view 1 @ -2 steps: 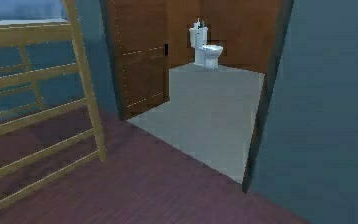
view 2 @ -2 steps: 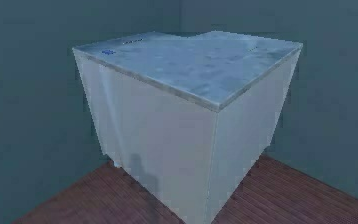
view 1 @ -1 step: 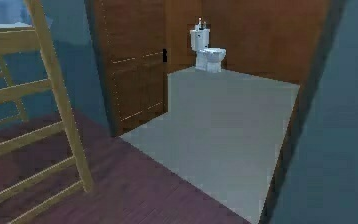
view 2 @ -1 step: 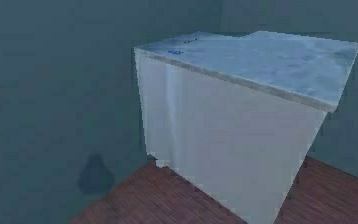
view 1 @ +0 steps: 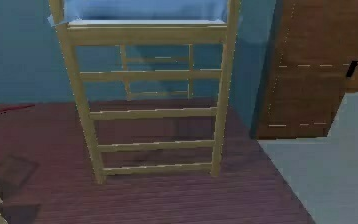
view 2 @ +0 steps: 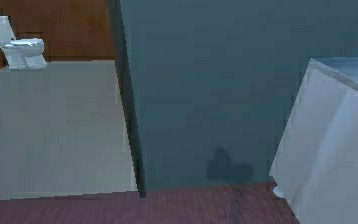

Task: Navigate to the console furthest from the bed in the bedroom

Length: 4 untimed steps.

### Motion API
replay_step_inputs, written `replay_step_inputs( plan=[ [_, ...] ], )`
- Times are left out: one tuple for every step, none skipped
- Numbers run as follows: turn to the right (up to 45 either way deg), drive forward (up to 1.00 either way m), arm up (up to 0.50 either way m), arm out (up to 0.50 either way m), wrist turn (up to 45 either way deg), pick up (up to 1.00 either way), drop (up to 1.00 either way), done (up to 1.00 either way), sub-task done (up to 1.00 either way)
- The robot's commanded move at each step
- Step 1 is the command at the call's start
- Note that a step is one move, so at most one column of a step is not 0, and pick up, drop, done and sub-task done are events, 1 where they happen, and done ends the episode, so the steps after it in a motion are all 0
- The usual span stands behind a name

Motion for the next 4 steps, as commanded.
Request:
replay_step_inputs(
  plan=[
    [-21.0, 0.0, 0.0, 0.0, 0.0, 0.0, 0.0, 0.0, 0.0],
    [0.0, 0.6, 0.0, 0.0, 0.0, 0.0, 0.0, 0.0, 0.0],
    [45.0, 0.0, 0.0, 0.0, 0.0, 0.0, 0.0, 0.0, 0.0],
    [45.0, 0.0, 0.0, 0.0, 0.0, 0.0, 0.0, 0.0, 0.0]
  ],
)
